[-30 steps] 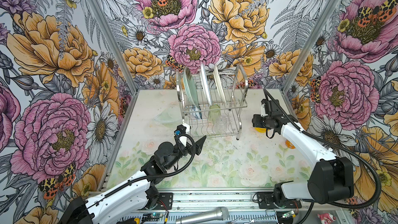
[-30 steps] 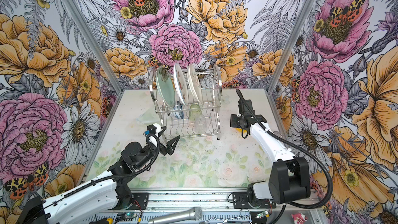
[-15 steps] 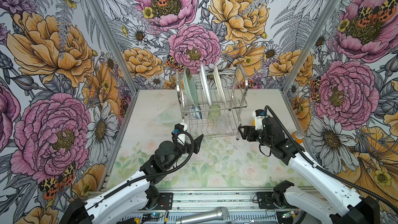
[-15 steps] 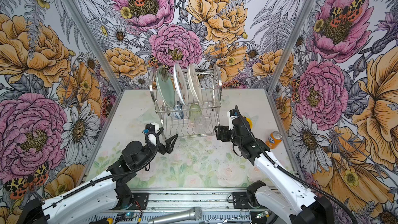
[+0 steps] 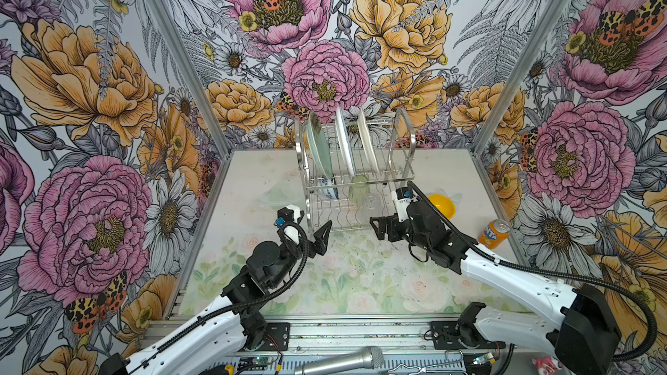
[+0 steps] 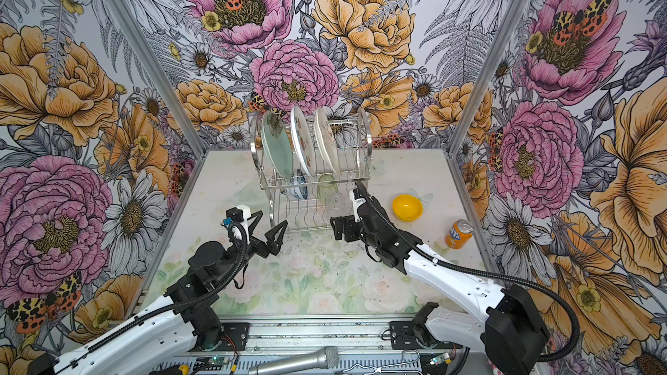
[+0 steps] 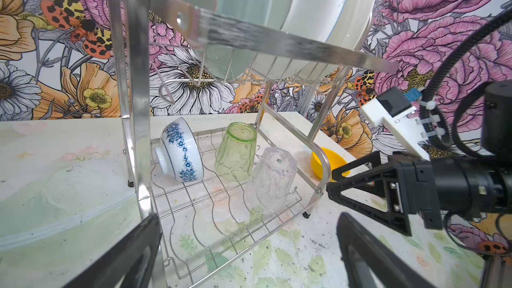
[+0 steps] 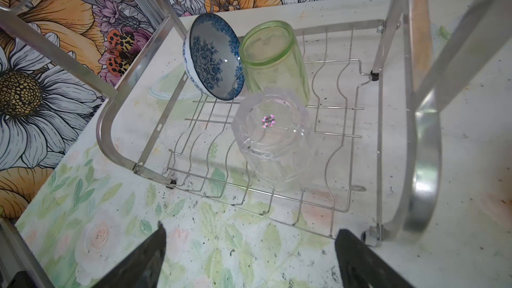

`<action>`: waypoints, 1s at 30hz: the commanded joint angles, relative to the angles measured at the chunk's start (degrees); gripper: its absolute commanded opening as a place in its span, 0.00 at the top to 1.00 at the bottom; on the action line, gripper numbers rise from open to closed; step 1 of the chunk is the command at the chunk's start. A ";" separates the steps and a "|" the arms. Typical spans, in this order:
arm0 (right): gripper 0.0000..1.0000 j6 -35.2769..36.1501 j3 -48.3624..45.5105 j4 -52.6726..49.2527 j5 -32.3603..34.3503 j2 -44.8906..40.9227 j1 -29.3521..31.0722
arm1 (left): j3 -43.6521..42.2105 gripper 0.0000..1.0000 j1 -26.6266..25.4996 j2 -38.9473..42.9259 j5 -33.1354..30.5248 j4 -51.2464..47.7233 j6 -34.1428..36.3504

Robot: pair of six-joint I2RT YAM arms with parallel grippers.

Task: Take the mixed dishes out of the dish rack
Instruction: 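Open the right gripper to release the yellow bowl and withdraw, then move the right gripper over the clear glass in the rack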

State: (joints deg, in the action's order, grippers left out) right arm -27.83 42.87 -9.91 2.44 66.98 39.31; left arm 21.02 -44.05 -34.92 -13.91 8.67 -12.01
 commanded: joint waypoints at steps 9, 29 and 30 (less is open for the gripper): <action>0.02 7.81 2.89 7.19 5.63 5.30 1.12 | 1.84 0.01 0.47 -1.68 -5.04 -1.45 1.49; 0.02 5.85 8.20 10.69 11.01 17.40 0.78 | 3.68 0.01 0.46 -7.38 -4.81 1.70 3.27; 0.02 5.52 8.35 10.79 11.53 17.86 0.72 | 3.60 0.01 0.46 -7.38 -4.81 1.70 3.29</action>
State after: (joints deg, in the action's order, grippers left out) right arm -21.45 49.32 -0.89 10.81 83.42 40.16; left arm 23.59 -44.01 -42.15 -17.61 9.19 -10.04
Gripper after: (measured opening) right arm 0.978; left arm 0.987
